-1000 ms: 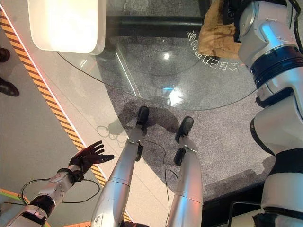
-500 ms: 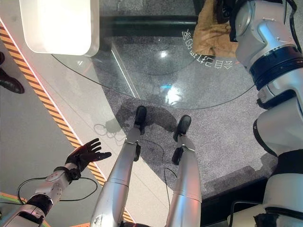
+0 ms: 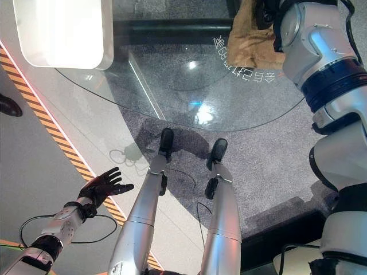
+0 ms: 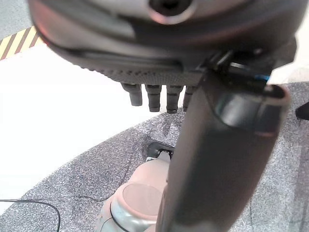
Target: Wipe the table with a cloth and put it in the basket.
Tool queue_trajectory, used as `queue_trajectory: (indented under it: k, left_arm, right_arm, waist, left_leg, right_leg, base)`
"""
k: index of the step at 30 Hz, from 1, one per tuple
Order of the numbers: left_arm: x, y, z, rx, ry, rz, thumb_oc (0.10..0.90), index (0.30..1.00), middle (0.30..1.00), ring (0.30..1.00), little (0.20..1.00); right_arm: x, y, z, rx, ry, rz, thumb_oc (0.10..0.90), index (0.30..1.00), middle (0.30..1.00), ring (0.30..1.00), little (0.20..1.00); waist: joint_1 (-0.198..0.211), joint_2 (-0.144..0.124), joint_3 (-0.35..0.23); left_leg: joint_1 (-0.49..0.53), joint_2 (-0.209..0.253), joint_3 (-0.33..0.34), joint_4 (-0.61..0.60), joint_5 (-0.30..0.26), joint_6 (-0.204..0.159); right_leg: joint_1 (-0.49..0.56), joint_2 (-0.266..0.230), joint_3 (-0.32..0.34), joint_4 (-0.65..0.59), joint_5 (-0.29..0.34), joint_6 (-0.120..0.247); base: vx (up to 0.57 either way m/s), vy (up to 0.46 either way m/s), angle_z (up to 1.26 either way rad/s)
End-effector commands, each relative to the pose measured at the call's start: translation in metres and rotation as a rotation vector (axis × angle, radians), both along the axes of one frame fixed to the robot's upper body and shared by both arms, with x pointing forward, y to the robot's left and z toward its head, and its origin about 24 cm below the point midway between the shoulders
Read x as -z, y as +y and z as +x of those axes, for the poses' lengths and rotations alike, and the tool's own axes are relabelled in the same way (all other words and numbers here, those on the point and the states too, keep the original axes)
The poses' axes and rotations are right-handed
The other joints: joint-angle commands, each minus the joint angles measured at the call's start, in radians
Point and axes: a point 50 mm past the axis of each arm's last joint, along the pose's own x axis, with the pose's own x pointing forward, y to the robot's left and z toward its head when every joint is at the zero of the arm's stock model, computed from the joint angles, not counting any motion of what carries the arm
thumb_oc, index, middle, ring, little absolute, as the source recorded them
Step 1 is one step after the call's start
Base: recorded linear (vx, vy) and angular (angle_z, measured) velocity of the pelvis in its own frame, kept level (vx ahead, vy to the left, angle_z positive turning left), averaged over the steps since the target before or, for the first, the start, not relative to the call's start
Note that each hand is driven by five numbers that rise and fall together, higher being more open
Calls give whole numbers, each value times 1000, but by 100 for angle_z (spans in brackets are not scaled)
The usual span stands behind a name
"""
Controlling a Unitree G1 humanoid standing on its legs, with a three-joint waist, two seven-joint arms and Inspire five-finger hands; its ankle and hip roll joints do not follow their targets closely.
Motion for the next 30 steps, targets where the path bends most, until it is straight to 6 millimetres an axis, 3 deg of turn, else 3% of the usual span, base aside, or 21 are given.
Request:
queue_trajectory:
  k: [1,30]
  left_arm:
    - [20,35,-42,-93,114,38,800,900,900,900,900]
    - [19,37,-42,-95,113,47,800,900,900,900,900]
  right_arm:
    - [-10,-29,-15,66,-64,-20,800,900,900,900,900]
    - [-9,-29,-16,61,-60,-7,800,900,900,900,900]
  waist:
    - [16,-6,-14]
    - [15,-14,-14]
  left_leg:
    - [27,-15,24,28,-73,52]
    - [36,-14,23,24,-75,52]
  right_leg:
    - [51,25,5,-25,-39,37]
    - [64,27,4,-39,-37,39]
  base:
    - [0,0,0]
    - [0,0,0]
